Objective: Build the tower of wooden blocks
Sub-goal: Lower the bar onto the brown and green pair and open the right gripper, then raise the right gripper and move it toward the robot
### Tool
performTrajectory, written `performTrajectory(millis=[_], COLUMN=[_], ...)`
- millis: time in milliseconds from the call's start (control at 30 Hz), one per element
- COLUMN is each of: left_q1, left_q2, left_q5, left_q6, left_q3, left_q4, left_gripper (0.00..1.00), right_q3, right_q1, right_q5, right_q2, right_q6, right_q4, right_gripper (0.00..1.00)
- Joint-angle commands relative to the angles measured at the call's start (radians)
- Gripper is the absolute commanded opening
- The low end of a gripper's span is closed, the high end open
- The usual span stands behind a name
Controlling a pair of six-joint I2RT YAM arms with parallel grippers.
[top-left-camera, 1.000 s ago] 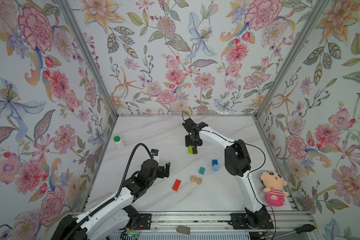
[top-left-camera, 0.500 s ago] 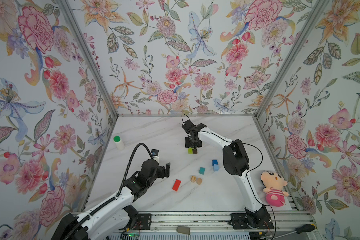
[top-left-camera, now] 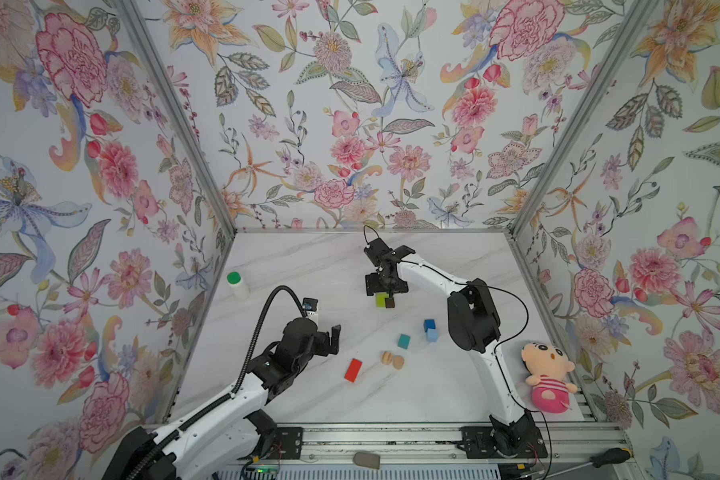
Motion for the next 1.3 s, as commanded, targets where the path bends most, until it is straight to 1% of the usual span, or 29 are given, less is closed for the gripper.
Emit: performTrajectory(millis=[0, 133, 333, 400, 533, 733, 967, 1267], left_q1=[0.009, 0.009, 0.005, -0.001, -0.012, -0.013, -0.013, -0.014], left_q2=[-0.014, -0.038, -0.081, -0.102, -0.149, -0.167, -0.152, -0.118], left_q5=[-0.006, -0.007, 0.014, 0.016, 0.01, 0.003, -0.013, -0.037], left_q6=[0.013, -0.003, -0.056, -0.076, -0.11, -0.128, -0.13, -0.117], left_q3=[0.029, 0.023, -0.015, -0.034, -0.074, -0.104, -0.101, -0.084], left_q4=[-0.018, -0.031, -0.038, -0.04, -0.05, -0.065, -0.068, -0.066], left_gripper=[0.99, 0.99, 0.99, 0.99, 0.99, 0.99, 0.99, 0.99], right_q3=[-0.045, -0.15, -0.378, -0.442, -0.51, -0.523, -0.493, -0.464], right_q1=[0.009, 0.023, 0.045, 0.051, 0.064, 0.066, 0.058, 0.038], right_q5=[0.001, -0.008, -0.092, -0.116, -0.139, -0.162, -0.186, -0.206], right_q2=[-0.128, -0.211, -0.337, -0.36, -0.367, -0.328, -0.267, -0.227], right_q6=[-0.022, -0.026, -0.007, 0.001, 0.005, -0.003, -0.012, -0.024], right_q4=[-0.022, 0.003, 0.133, 0.175, 0.227, 0.262, 0.273, 0.273], right_gripper=[0.9, 0.88, 0.88, 0.87, 0.87, 0.87, 0.87, 0.87])
